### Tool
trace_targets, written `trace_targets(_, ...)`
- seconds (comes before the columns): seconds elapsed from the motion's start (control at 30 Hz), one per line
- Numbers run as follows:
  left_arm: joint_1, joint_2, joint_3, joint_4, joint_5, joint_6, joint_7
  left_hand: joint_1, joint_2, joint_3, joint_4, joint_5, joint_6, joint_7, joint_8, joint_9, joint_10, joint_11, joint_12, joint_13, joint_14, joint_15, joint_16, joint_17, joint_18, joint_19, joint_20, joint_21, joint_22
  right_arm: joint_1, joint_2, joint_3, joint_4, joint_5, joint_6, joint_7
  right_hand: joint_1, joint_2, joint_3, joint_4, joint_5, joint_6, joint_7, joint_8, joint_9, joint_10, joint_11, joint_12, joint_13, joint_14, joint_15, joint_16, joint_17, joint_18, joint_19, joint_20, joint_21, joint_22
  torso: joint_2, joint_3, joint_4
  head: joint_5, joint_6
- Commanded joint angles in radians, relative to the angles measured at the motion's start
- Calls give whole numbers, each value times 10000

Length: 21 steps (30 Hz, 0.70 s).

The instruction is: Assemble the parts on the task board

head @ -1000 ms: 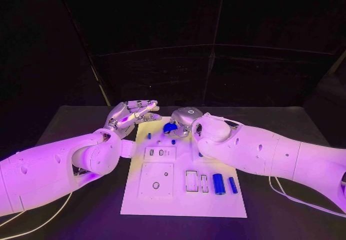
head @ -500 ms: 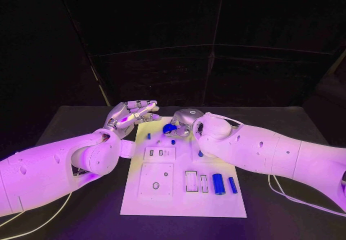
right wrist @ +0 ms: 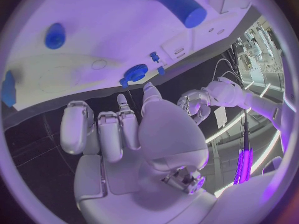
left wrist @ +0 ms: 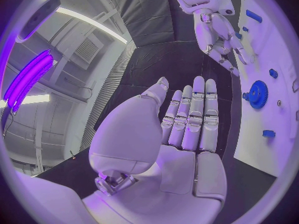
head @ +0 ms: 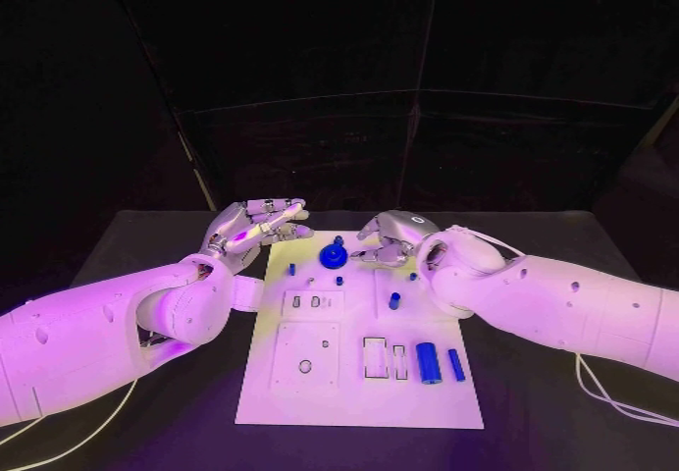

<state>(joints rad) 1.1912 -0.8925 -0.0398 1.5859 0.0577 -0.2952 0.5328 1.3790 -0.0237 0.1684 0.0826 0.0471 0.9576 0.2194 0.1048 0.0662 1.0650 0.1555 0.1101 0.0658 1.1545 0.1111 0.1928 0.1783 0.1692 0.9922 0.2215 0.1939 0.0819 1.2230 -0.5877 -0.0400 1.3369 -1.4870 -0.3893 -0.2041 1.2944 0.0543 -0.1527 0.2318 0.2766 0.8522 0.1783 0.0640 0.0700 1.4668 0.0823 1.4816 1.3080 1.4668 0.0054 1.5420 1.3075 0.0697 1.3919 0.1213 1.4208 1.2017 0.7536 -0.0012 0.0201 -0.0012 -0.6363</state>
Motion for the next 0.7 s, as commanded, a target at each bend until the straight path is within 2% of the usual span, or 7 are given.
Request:
trace_targets(0.03, 18, -17, 8, -5, -7, 63, 39, -29, 99, -15, -57, 11, -22, 67, -55, -17, 14, 88, -48, -13, 68, -19, -70, 11, 133, 97, -4, -59, -11, 51, -598, 5, 319, 2652, -830, 2125, 228, -22, -13, -139, -6, 160, 0, 68, 18, 160, 94, -76, 1503, 830, 91, -43, 1667, 48, -71, 3, -49, -29, -34, -2, -79, 25, 12)
trace_targets(0.23, 17, -1, 7, -79, -7, 60, 32, -19, 101, -12, -68, 12, -24, 67, -62, -17, 14, 89, -56, -13, 69, -19, -77, 13, 133, 101, -3, -65, -15, 98, -1833, 2, 650, 4405, -357, 3211, 957, -107, -47, -644, 161, 544, -69, 181, 48, -10, 26, -270, 1307, 774, 32, -153, 1410, 102, -219, -41, -199, -313, -52, 34, -173, 148, -47)
trace_targets(0.37, 14, 92, 7, -175, -7, 82, 44, 36, 127, 16, -121, 13, -18, 59, -82, -14, 24, 84, -81, -11, 78, -22, -105, 23, 134, 117, -5, -91, -30, 108, -2475, -4, 545, 5056, 146, 3619, 1524, -224, -46, -1082, 170, 646, -71, 178, 32, -123, 18, -399, 1186, 776, 16, -167, 1411, 121, -270, -78, -271, -424, -42, 46, -174, 66, -6)
trace_targets(0.53, 9, 192, 5, -285, -7, 102, 37, 53, 140, 28, -138, 12, -9, 54, -87, -12, 33, 80, -88, -9, 83, -24, -115, 28, 135, 125, -6, -101, -35, 102, -2816, -8, 355, 4349, 502, 3722, 1791, -305, -84, -1330, 71, 632, -66, 137, 11, -107, 17, -385, 1208, 818, 16, -103, 1583, 98, -205, -82, -227, -318, -35, 93, -168, 79, -4)
trace_targets(0.6, 7, 224, 4, -312, -7, 112, 29, 53, 140, 28, -138, 12, -9, 54, -87, -12, 33, 80, -88, -9, 83, -24, -115, 28, 135, 125, -6, -101, -35, 97, -2834, -9, 236, 4170, 515, 3636, 1829, -311, -90, -1368, 53, 631, -64, 131, 9, -97, 17, -375, 1220, 824, 17, -94, 1607, 95, -197, -82, -221, -305, -38, 72, -156, 32, 0)
trace_targets(0.67, 1, 261, 2, -338, -7, 129, 21, 53, 140, 28, -138, 12, -9, 54, -87, -12, 33, 80, -88, -9, 83, -24, -115, 28, 135, 125, -6, -101, -35, 92, -2802, -10, 52, 4039, 554, 3483, 1887, -270, -77, -1417, 17, 631, -60, 123, 6, -83, 21, -361, 1236, 830, 18, -84, 1634, 91, -182, -82, -210, -282, -45, 118, -188, 42, -4)
trace_targets(0.7, -2, 283, 0, -352, -7, 135, 16, 53, 140, 28, -138, 12, -9, 54, -87, -12, 33, 80, -88, -9, 83, -24, -115, 28, 135, 125, -6, -101, -35, 89, -2770, -10, -65, 3988, 595, 3422, 1911, -260, -72, -1439, 5, 624, -56, 118, 3, -85, 23, -362, 1234, 833, 19, -81, 1643, 90, -179, -81, -208, -280, -46, 107, -178, 34, -8)
